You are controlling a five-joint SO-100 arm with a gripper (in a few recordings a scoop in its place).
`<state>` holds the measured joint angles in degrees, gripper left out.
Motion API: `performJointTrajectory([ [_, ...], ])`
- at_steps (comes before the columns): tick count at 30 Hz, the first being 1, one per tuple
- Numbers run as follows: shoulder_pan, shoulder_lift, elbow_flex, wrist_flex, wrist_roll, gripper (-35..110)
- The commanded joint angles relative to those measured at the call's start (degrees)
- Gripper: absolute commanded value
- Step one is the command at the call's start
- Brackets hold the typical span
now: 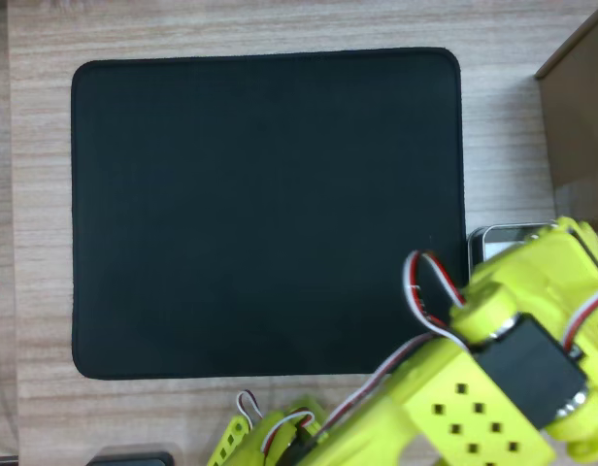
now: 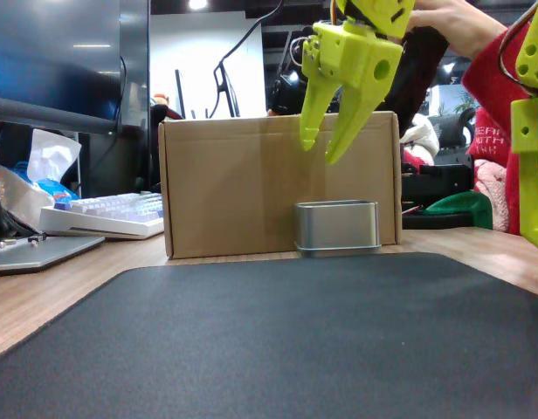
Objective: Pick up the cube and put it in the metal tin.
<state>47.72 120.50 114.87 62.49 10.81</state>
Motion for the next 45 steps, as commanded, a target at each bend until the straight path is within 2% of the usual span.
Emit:
performJointTrajectory([
  [1, -0.97, 4.22, -1.23, 0.97, 1.49, 18],
  [5, -6.24, 11.6, -2.55, 0.53, 3.69, 18],
  [6, -8.44, 13.89, -2.46, -0.18, 4.31, 14],
  [14, -25.22, 29.09, 3.34, -5.89, 8.35, 12],
  [19, -30.41, 37.62, 14.68, -13.97, 8.17, 5],
  [26, -39.99, 52.38, 26.98, -14.15, 4.83, 0],
  [38, -48.34, 72.07, 36.65, -9.4, 3.87, 0],
  [45, -46.67, 72.16, 46.93, -17.23, -3.08, 0],
])
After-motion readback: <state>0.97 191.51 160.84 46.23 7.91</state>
